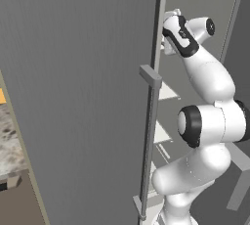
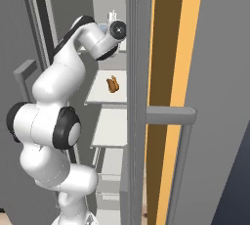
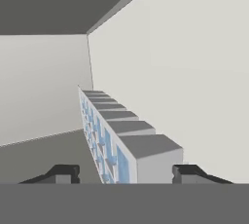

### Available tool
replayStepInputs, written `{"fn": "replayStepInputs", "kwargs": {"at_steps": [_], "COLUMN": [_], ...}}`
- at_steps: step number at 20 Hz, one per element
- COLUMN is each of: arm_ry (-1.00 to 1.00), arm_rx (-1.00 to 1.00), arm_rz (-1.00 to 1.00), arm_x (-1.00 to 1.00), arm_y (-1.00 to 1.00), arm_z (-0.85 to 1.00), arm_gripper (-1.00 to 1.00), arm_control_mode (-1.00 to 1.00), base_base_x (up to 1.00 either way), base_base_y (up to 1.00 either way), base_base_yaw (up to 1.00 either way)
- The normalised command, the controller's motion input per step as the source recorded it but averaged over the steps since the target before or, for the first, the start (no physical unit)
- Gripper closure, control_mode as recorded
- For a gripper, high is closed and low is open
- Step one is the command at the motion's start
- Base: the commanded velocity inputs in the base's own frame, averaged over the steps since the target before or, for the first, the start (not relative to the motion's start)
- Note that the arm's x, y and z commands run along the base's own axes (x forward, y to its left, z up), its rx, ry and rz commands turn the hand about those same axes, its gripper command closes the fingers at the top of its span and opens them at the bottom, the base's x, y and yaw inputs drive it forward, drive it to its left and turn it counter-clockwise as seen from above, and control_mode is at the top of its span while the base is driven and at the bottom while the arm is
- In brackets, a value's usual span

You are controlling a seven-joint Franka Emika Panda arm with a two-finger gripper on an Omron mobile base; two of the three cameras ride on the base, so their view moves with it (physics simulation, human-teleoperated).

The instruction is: Open the freezer door, pick up the ice cube tray from the freezer, and place it on the dining counter.

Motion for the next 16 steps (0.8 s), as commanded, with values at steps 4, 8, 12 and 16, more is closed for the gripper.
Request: {"fn": "replayStepInputs", "kwargs": {"at_steps": [4,8,12,16], "arm_ry": [0.00,0.00,0.00,0.00], "arm_rx": [0.00,0.00,0.00,0.00], "arm_rz": [0.00,0.00,0.00,0.00], "arm_x": [0.00,0.00,0.00,0.00], "arm_y": [0.00,0.00,0.00,0.00], "arm_z": [0.00,0.00,0.00,0.00], "arm_gripper": [1.00,1.00,1.00,1.00], "arm_control_mode": [-1.00,-1.00,-1.00,-1.00], "base_base_x": [0.00,0.00,0.00,0.00], "base_base_y": [0.00,0.00,0.00,0.00], "base_base_yaw": [0.00,0.00,0.00,0.00]}}
